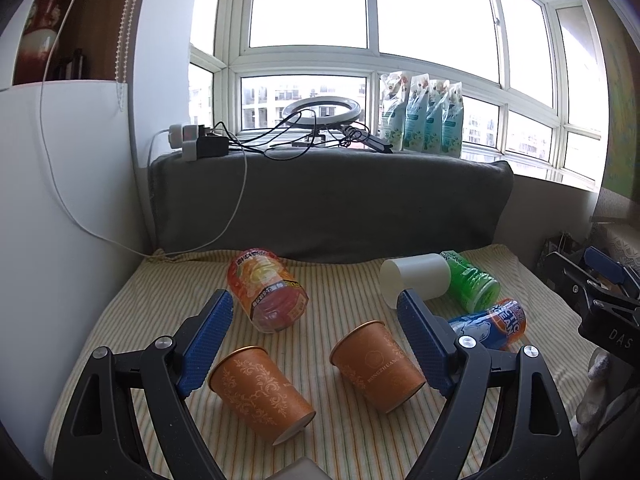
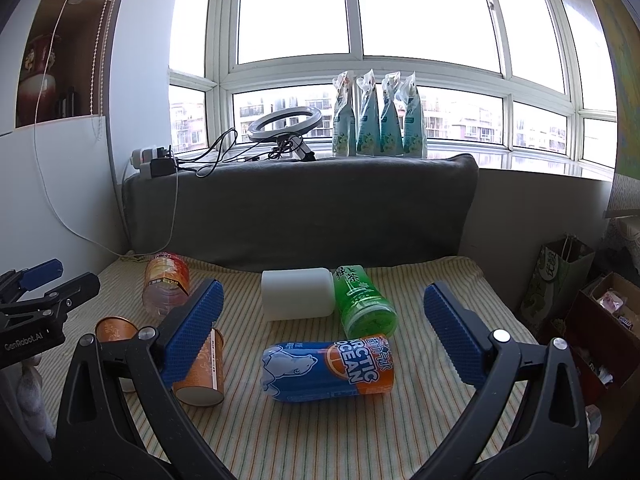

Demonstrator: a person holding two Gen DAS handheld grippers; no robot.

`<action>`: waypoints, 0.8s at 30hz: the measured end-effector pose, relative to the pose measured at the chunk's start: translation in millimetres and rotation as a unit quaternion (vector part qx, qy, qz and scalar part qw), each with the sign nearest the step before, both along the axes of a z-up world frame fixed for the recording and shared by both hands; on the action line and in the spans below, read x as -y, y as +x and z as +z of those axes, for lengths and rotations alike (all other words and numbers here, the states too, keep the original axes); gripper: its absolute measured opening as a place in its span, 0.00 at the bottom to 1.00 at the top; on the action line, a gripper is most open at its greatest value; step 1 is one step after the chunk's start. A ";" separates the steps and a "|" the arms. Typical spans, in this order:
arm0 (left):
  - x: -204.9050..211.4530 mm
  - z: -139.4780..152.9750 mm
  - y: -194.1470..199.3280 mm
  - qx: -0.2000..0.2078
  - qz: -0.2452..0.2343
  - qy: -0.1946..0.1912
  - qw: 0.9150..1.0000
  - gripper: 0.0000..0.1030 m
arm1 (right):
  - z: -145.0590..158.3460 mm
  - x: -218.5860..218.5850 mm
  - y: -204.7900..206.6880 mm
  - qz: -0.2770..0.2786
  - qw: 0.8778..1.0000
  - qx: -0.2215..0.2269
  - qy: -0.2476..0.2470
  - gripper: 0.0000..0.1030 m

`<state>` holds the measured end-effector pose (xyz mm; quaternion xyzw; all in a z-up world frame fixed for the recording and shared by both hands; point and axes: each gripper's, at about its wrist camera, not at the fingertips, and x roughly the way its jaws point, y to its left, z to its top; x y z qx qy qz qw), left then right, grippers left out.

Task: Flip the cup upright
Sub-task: 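Move the left tool toward the white cup lying on its side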

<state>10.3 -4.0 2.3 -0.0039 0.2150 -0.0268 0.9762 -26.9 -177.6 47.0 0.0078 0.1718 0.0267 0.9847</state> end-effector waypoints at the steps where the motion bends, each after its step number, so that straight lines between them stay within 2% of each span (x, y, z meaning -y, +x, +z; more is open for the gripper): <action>1: 0.6 -0.5 1.9 -0.004 -0.004 0.000 1.000 0.82 | -1.6 1.4 0.2 -0.001 1.000 -0.001 0.000 0.99; 7: 7.4 -3.5 20.1 -0.035 -0.041 0.003 0.999 0.82 | -9.4 15.0 10.3 -0.007 1.000 -0.009 0.005 0.99; 13: 18.0 -5.4 43.1 -0.074 -0.089 0.010 0.993 0.82 | -13.7 24.1 13.3 -0.012 1.000 -0.015 0.007 0.99; 16: 27.4 -4.7 55.2 -0.093 -0.118 0.019 0.988 0.82 | -16.6 29.4 15.8 -0.016 1.000 -0.018 0.008 0.99; 24: 57.7 3.3 90.3 -0.139 -0.200 0.065 0.968 0.82 | -27.9 46.3 22.7 -0.028 0.999 -0.030 0.014 0.99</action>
